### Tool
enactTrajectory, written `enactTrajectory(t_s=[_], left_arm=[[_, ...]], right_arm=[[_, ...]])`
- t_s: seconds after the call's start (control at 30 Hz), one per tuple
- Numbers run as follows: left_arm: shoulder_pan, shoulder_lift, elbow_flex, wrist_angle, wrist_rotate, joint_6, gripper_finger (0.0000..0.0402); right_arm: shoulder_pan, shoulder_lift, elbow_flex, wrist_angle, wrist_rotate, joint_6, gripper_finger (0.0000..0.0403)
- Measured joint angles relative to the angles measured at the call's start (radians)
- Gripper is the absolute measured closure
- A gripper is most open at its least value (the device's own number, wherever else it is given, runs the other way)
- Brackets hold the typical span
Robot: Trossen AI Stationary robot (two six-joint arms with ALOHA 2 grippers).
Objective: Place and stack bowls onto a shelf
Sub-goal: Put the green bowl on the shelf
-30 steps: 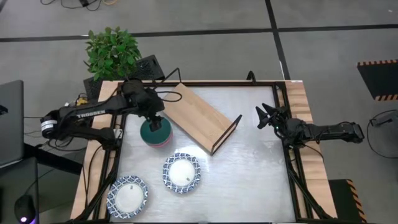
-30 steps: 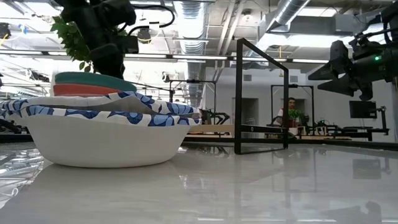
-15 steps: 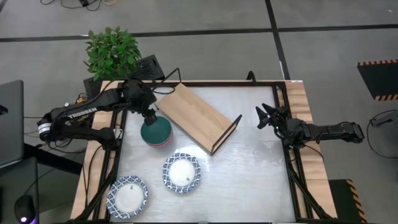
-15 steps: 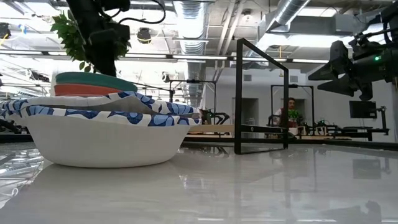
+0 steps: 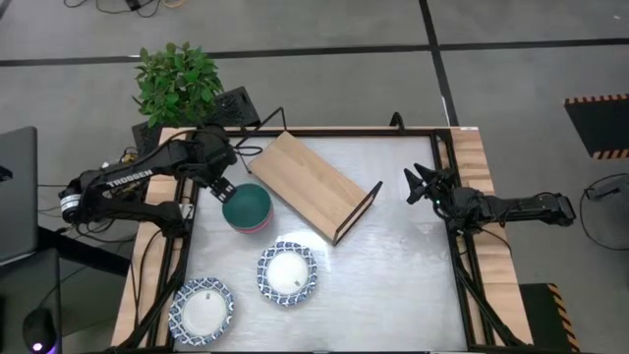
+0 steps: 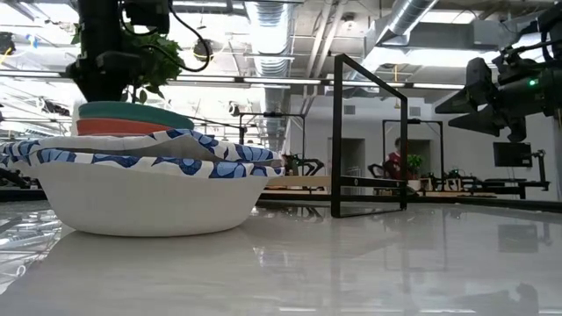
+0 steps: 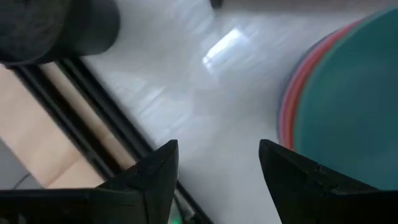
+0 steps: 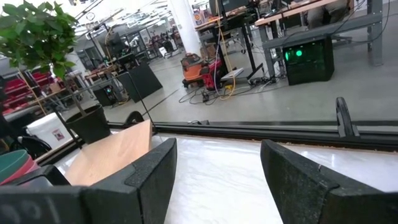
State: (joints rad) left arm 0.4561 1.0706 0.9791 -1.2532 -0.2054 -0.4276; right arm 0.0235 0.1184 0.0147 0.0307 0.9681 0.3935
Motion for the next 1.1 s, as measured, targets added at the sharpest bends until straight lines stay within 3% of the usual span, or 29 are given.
enactTrajectory(t_s=[0.3,1.1], left_arm=[[0.0,0.0,0.0,0.069,0.076,-0.019,0.0191],[-0.056,0.043,0.0,0.094,0.113,-0.053,0.0191]], right_arm=[[0.0,0.0,0.0,0.0,0.001,-0.002,0.0143],[0.0,0.0,-0.001,0.0,0.002,-0.005,0.0143]])
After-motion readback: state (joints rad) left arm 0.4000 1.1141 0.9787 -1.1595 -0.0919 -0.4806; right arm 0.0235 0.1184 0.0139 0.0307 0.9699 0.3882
